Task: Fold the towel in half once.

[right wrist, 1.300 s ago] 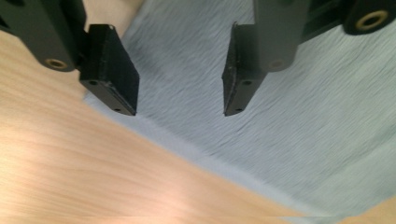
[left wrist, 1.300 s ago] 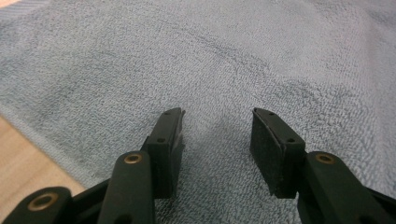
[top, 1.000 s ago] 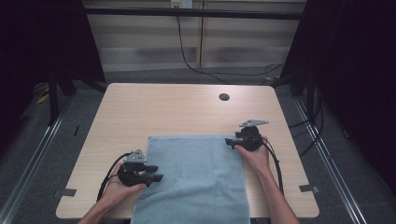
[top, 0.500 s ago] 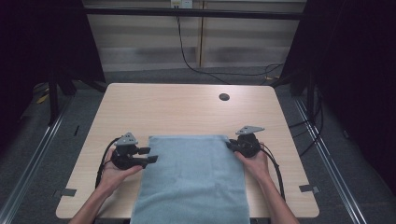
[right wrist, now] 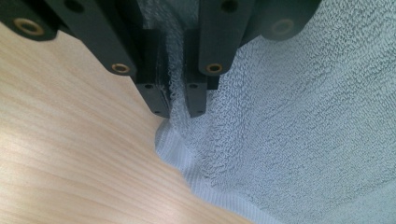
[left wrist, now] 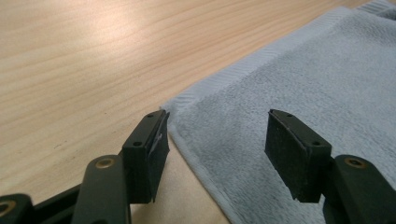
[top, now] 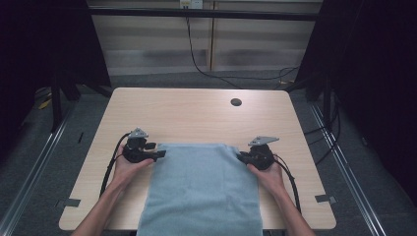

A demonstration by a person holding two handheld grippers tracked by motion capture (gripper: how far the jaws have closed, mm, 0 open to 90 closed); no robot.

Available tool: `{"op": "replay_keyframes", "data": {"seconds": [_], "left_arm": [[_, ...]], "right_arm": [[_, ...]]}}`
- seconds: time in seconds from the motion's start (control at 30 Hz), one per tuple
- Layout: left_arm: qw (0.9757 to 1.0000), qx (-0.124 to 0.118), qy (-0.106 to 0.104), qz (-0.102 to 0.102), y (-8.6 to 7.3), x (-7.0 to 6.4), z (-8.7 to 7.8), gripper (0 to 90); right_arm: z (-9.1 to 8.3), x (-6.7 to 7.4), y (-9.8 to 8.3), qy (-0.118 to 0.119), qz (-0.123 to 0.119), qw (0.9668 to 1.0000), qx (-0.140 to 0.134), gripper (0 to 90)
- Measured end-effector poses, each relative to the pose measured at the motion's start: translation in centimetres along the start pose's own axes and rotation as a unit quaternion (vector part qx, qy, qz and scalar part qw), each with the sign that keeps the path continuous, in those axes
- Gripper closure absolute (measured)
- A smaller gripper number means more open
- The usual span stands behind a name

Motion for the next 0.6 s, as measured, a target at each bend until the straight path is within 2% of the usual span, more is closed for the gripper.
{"op": "replay_keyframes", "data": {"seconds": [0.03,0.17,0.3,0.37,0.4,0.53,0.6], "left_arm": [[1.0000,0.006,-0.004,0.004,-0.2,0.0,0.2,38.7],[0.9998,0.001,0.002,0.019,-0.1,-0.5,0.6,37.6],[0.9987,0.009,0.009,0.049,-0.2,-1.3,1.0,36.9],[0.9973,0.016,0.020,0.069,-0.2,-1.6,1.0,42.3],[0.9970,0.016,0.019,0.073,-0.1,-1.8,1.1,45.3],[0.9968,0.021,0.001,0.077,-0.2,-2.5,1.0,63.9],[0.9972,0.020,-0.008,0.071,-0.3,-2.8,1.0,73.2]], "right_arm": [[0.0,0.0,0.0,0.002,0.001,1.0000,-0.002,82.4],[0.0,0.0,-0.1,0.003,0.005,1.0000,-0.003,82.4],[0.0,0.0,-0.1,0.002,0.007,1.0000,-0.005,82.4],[0.0,0.0,-0.1,0.002,0.008,0.9999,-0.006,82.4],[0.0,0.0,-0.1,0.001,0.008,0.9999,-0.007,82.4],[0.0,0.0,-0.1,0.005,0.018,0.9998,-0.009,82.4],[0.0,0.0,-0.1,0.007,0.023,0.9997,-0.009,82.6]]}}
Point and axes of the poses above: each handheld gripper's, and its own axes: z roughly forward along the jaws, y roughly out of its top, x roughly to its left, the point moved 8 cm from there along z, roughly forward along the jaws, and after that the axes turned 5 degrees about x, right-handed, at the moved point
